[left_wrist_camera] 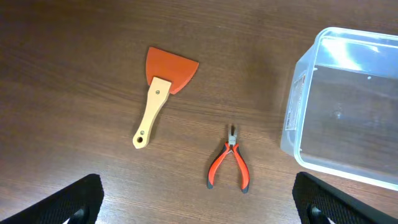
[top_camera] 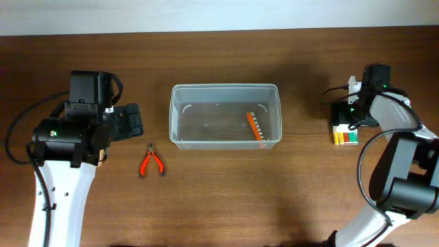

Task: Pack container
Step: 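Move the right gripper to the marker package and grasp its top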

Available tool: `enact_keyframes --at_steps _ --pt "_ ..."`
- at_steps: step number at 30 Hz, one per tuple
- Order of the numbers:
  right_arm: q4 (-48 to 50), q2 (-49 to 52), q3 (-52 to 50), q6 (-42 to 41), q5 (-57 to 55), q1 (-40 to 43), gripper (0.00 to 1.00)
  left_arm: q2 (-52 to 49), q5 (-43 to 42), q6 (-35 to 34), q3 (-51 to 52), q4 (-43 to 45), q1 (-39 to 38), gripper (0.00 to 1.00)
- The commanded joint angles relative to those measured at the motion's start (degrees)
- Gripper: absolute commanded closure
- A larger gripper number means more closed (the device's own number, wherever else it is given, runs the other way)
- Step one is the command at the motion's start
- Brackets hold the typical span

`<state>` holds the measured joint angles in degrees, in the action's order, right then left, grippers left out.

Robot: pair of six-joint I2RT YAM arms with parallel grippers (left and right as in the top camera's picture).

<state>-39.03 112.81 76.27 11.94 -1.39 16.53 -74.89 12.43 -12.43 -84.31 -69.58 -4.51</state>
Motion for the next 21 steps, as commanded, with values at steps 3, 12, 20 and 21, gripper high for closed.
enact_keyframes --at_steps 3,12,20,21 --pt "0.0 3.0 -0.4 -0.9 2.1 0.3 0.14 0.3 -0.2 0.1 0.0 0.0 0.2 0.01" --pt "-0.4 3.0 -0.4 -2.1 2.1 0.4 0.16 0.3 -0.2 0.1 0.0 0.0 0.2 0.01" --pt "-1.3 3.0 -0.4 -3.9 2.1 0.4 0.52 0.3 -0.2 0.1 0.0 0.0 0.2 0.01" --pt "-1.3 3.0 -0.4 -3.9 2.1 0.4 0.57 0.3 -0.2 0.1 0.0 0.0 0.2 0.01"
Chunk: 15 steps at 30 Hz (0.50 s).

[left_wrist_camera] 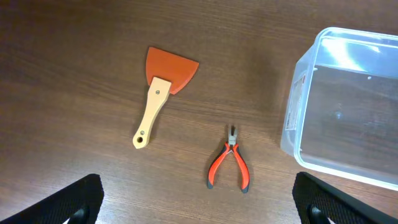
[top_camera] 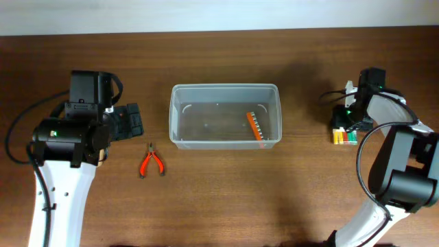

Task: Pack container
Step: 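Move the right gripper to the marker package and grasp its top, then lift the marker package and carry it over the clear box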

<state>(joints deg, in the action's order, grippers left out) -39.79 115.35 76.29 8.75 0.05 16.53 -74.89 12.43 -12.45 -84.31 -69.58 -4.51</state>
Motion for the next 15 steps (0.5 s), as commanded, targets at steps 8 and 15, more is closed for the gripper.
enact_keyframes --at_steps 8,15 --pt "-3.9 0.2 3.8 -2.4 0.6 0.3 0.68 0.3 -0.2 0.1 0.0 0.0 0.2 0.01" --pt "-12.5 0.1 15.9 -2.4 0.6 -0.2 0.68 0.3 -0.2 0.1 0.0 0.0 0.2 0.01"
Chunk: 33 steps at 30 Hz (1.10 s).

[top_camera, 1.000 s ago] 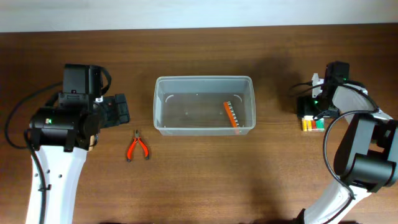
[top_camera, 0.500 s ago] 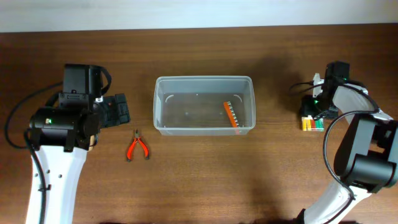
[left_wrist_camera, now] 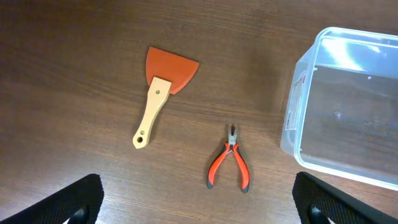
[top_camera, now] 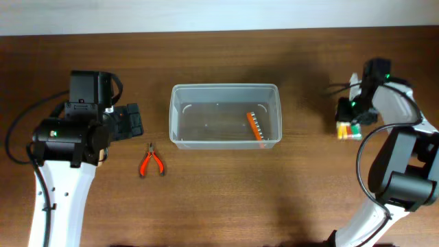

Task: Pack container
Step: 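Lift the marker package and carry it over the clear box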

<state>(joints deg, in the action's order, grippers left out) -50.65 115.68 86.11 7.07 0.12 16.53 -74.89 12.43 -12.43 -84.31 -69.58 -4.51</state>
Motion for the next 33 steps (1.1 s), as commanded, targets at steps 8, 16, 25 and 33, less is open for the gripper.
enact_keyframes --at_steps 8,16,25,33 --pt "-12.6 -0.3 22.3 -1.2 0.8 -5.8 0.68 0.3 -0.2 0.1 0.0 0.0 0.2 0.01" --pt "-18.8 -0.3 29.4 -3.8 0.8 -18.1 0.67 0.3 -0.2 0.1 0.0 0.0 0.2 0.01" --pt "-21.6 -0.3 29.4 -9.0 0.8 -32.5 0.67 0.3 -0.2 0.1 0.0 0.0 0.2 0.01" --pt "-22.9 -0.2 29.3 -15.4 0.7 -40.4 0.66 0.3 -0.2 0.1 0.0 0.0 0.2 0.01"
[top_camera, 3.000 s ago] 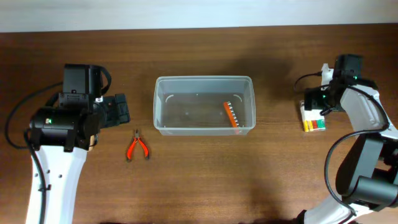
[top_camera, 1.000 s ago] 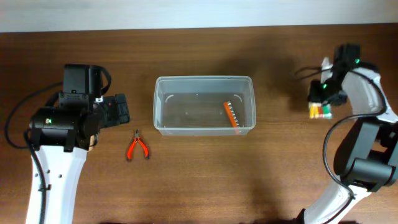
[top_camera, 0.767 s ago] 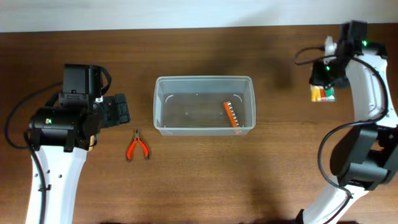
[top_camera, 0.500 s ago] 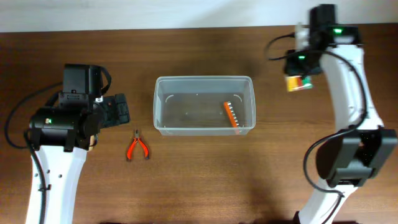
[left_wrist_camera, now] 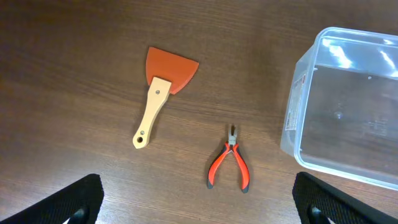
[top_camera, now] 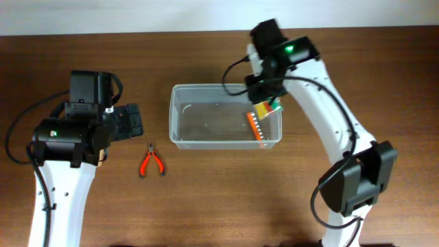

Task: Pack container
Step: 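Lift the marker package and carry it over the clear box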

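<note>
The clear plastic container (top_camera: 206, 118) stands mid-table, with an orange comb-like piece (top_camera: 256, 126) lying at its right end. My right gripper (top_camera: 267, 101) hangs over that right end, shut on a yellow-and-green battery pack (top_camera: 270, 107). Left of the container, my left gripper (top_camera: 132, 121) is wide open and holds nothing; its view shows the fingers (left_wrist_camera: 81, 198) far apart. Red-handled pliers (left_wrist_camera: 230, 164) lie on the table left of the container (left_wrist_camera: 339, 106). Farther left is a scraper (left_wrist_camera: 163, 92) with an orange blade and a wooden handle; my left arm hides it in the overhead view.
The dark wooden table (top_camera: 219, 199) runs to a pale wall along the far edge. The right arm reaches from the front right across to the container. In the overhead view the pliers (top_camera: 151, 162) lie just in front of the left gripper.
My right gripper has gone from the far right of the table to above the container's right end, with the battery pack in it. The left arm, pliers and scraper are unchanged.
The battery pack first lay on the table at the far right with my right gripper at it. The gripper stayed on the pack through the two following moments, the pack shifting slightly. Now the pack is held over the container. The left gripper stayed open throughout.
</note>
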Available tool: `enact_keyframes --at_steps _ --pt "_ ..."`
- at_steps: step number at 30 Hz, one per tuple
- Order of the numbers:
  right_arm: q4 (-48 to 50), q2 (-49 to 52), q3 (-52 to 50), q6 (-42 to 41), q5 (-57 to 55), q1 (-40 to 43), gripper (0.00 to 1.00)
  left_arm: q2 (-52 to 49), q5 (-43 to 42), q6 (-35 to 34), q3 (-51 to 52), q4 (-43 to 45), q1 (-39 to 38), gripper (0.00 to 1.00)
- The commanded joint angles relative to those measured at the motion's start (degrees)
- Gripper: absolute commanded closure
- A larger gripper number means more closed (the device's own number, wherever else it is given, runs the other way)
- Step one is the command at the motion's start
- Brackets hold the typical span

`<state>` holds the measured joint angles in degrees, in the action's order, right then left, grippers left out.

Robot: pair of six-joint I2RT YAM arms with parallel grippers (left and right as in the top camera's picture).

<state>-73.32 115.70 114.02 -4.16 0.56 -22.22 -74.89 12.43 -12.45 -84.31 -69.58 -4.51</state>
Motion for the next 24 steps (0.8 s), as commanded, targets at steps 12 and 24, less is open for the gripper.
enact_keyframes --at_steps 12,24 --pt "-0.4 0.0 -0.6 -9.9 -1.8 -2.1 0.66 0.3 -0.2 0.1 0.0 0.0 0.2 0.01" --pt "9.4 0.0 -15.0 -11.4 -1.8 -1.7 0.64 0.3 -0.2 0.1 0.0 0.0 0.2 0.01"
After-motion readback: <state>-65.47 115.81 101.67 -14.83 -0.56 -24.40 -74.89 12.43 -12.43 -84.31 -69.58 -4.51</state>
